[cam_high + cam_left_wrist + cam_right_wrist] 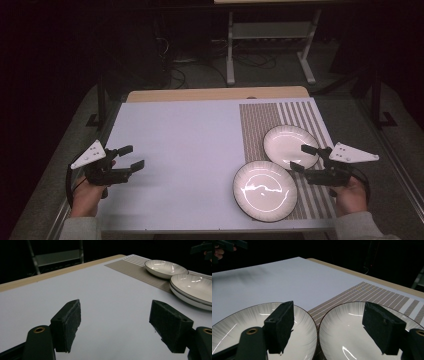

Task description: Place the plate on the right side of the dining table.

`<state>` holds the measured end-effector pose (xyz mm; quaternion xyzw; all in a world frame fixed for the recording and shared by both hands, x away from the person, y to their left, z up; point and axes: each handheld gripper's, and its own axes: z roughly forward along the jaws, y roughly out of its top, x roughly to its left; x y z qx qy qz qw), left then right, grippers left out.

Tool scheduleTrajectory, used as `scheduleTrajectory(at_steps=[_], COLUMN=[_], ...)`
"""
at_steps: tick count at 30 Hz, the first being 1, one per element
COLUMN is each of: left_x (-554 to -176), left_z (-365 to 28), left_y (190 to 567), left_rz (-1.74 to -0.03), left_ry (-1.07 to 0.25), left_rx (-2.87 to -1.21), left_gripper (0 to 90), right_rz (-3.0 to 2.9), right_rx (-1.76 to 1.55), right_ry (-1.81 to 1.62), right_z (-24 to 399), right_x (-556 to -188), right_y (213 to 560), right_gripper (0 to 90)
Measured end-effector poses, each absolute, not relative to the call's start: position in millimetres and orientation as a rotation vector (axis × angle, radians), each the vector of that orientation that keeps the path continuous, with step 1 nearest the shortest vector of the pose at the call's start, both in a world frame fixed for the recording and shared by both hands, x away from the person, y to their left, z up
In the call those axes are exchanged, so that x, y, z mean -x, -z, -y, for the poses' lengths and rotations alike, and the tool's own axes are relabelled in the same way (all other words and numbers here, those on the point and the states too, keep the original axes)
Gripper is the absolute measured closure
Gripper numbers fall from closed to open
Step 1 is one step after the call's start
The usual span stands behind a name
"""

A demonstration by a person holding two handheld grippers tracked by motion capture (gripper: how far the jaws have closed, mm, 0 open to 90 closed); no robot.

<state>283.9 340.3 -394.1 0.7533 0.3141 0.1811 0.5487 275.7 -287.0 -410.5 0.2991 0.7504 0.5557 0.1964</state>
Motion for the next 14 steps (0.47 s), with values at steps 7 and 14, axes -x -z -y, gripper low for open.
scheduleTrajectory(at_steps=[7,14], left_x=[-284.3,-285.1], left_z=[-339.1,-338.3], left_y=[395.0,395.9], left_rz=[-0.745,-0.749], left_ry=[-0.422,-0.409], left_rx=[-1.797,-1.800], left_gripper=[24.5,24.5], right_rz=[-2.103,-2.103], right_rx=[-0.845,-0.850], right_ry=[-1.558,-1.561], right_z=[287.2,287.6], right_x=[-276.0,-276.6], right_y=[411.0,411.3], right_gripper=[24.3,24.3])
